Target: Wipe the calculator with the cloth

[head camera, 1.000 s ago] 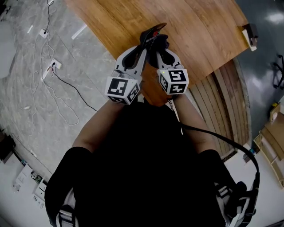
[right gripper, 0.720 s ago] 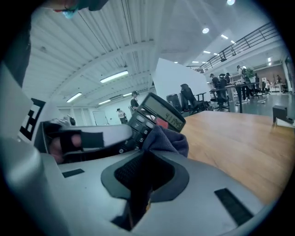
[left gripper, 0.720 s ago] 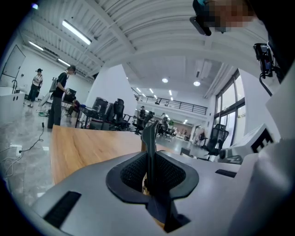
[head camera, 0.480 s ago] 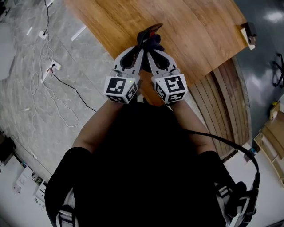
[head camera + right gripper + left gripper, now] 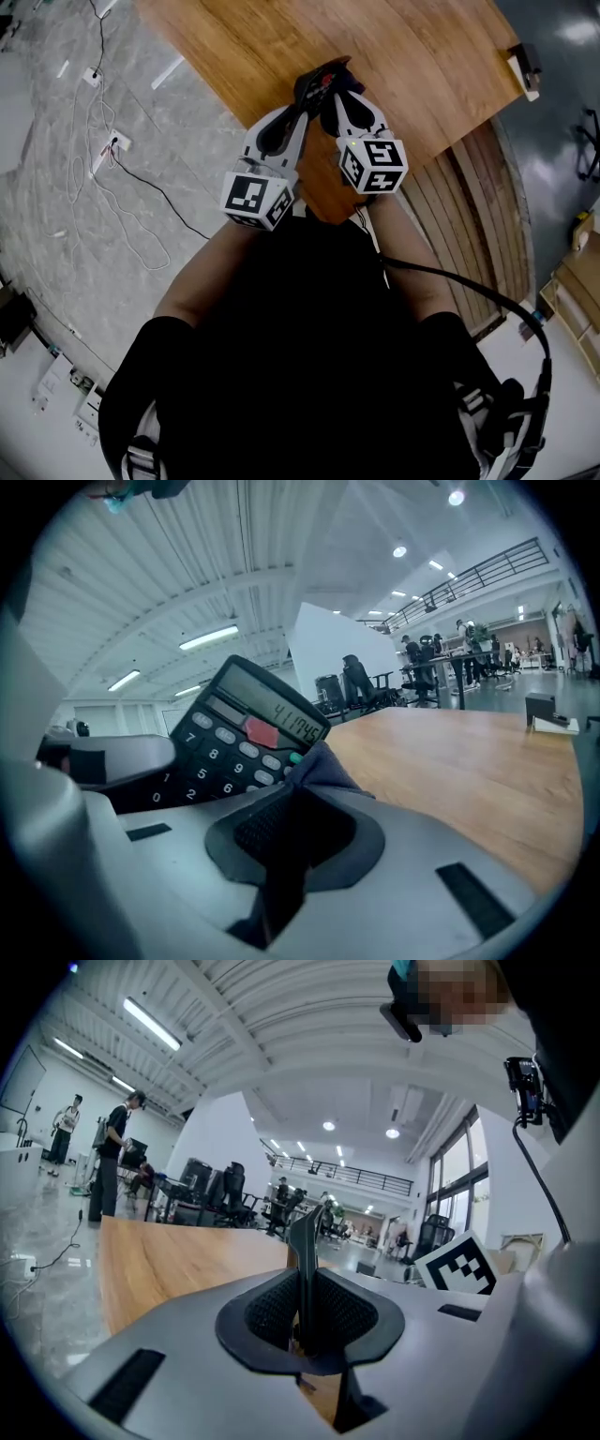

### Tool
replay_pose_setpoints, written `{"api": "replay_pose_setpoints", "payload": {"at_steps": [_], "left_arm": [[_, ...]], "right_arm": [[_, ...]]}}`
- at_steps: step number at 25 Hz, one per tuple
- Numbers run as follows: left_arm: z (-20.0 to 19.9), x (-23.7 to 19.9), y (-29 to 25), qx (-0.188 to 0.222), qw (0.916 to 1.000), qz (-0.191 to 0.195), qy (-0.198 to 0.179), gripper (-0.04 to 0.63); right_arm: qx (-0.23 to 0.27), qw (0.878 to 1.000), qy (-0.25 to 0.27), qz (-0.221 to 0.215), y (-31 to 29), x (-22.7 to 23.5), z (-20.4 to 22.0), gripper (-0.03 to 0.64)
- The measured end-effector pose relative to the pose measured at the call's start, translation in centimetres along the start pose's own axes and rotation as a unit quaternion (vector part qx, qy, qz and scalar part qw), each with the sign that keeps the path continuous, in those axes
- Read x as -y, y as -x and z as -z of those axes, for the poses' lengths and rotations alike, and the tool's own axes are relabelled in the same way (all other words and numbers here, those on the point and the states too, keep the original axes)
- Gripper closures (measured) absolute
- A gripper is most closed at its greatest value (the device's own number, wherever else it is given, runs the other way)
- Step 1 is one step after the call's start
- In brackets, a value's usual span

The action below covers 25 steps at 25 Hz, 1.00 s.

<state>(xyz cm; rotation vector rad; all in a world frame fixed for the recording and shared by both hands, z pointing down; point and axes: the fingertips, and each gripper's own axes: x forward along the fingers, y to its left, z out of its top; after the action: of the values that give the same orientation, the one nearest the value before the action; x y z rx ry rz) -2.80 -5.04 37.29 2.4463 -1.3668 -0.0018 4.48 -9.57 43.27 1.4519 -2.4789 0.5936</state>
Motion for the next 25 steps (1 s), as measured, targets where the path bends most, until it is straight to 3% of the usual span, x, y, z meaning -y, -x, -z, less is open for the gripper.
{"api": "replay_pose_setpoints", "payload": {"at_steps": [11,22,25], "left_arm": [[1.5,-1.3,-0.8,-0.022,0.9997,-0.013,0.004,0.528],[1.0,-0.2,-0.9,-0.018,0.9998,0.008,0.002,0.529],[0.9,-0.7,-1.0,-0.014,0.9997,0.006,0.018,0.528]], "right_arm": [[0.044,0.994,0.000,-0.096,2.7,-6.3,-2.0,0.583],[0.005,0.999,-0.034,-0.037,1.5,-1.2,0.7,0.583],[0.003,0.999,-0.044,-0.027,1.5,-0.2,1.0,0.583]]}}
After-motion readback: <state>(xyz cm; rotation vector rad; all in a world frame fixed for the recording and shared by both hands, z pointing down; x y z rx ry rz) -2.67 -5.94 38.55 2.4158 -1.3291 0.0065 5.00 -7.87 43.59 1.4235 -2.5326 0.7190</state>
